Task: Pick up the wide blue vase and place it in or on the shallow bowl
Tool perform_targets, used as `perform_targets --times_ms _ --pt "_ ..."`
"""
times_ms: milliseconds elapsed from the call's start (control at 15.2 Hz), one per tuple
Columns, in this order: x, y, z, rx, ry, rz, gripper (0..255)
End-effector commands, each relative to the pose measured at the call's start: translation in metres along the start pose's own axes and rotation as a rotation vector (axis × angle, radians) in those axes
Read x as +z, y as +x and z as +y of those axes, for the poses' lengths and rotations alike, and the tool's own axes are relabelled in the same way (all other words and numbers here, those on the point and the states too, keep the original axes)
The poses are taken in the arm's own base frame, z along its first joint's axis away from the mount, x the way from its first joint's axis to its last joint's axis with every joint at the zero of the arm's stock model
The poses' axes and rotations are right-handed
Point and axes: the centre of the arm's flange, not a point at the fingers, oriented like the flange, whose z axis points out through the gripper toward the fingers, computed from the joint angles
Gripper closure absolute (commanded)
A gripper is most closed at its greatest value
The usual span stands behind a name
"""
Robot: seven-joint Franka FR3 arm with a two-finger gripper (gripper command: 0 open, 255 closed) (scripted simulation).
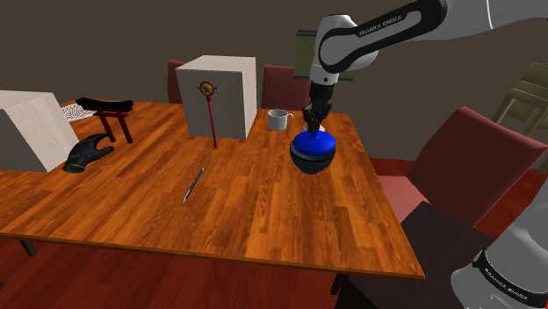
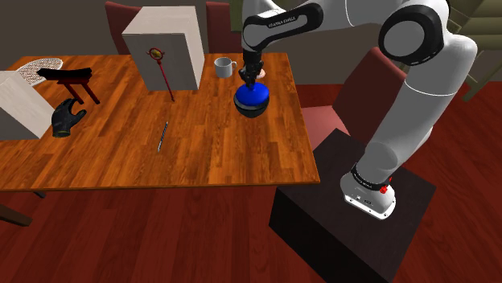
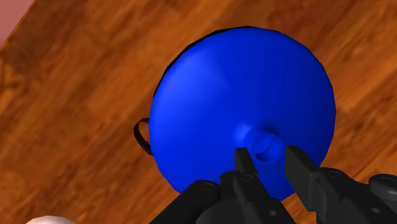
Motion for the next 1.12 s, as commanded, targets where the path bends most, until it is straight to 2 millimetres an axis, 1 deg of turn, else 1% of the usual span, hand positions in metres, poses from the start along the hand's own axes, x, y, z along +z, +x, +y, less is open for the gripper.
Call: perform_targets --times_ms 0,66,132,462,660,726,1056 --pt "0.000 0.000 0.000 0.000 0.000 0.000 255" --pt "0.000 0.000 0.000 0.000 0.000 0.000 255" --pt "0.000 0.000 0.000 0.000 0.000 0.000 0" --pt "0.000 0.000 0.000 0.000 0.000 0.000 0" --pt "-0.040 0.000 0.000 0.000 0.000 0.000 0" --pt "-0.050 0.000 0.000 0.000 0.000 0.000 0" --pt "-0.050 0.000 0.000 0.000 0.000 0.000 0"
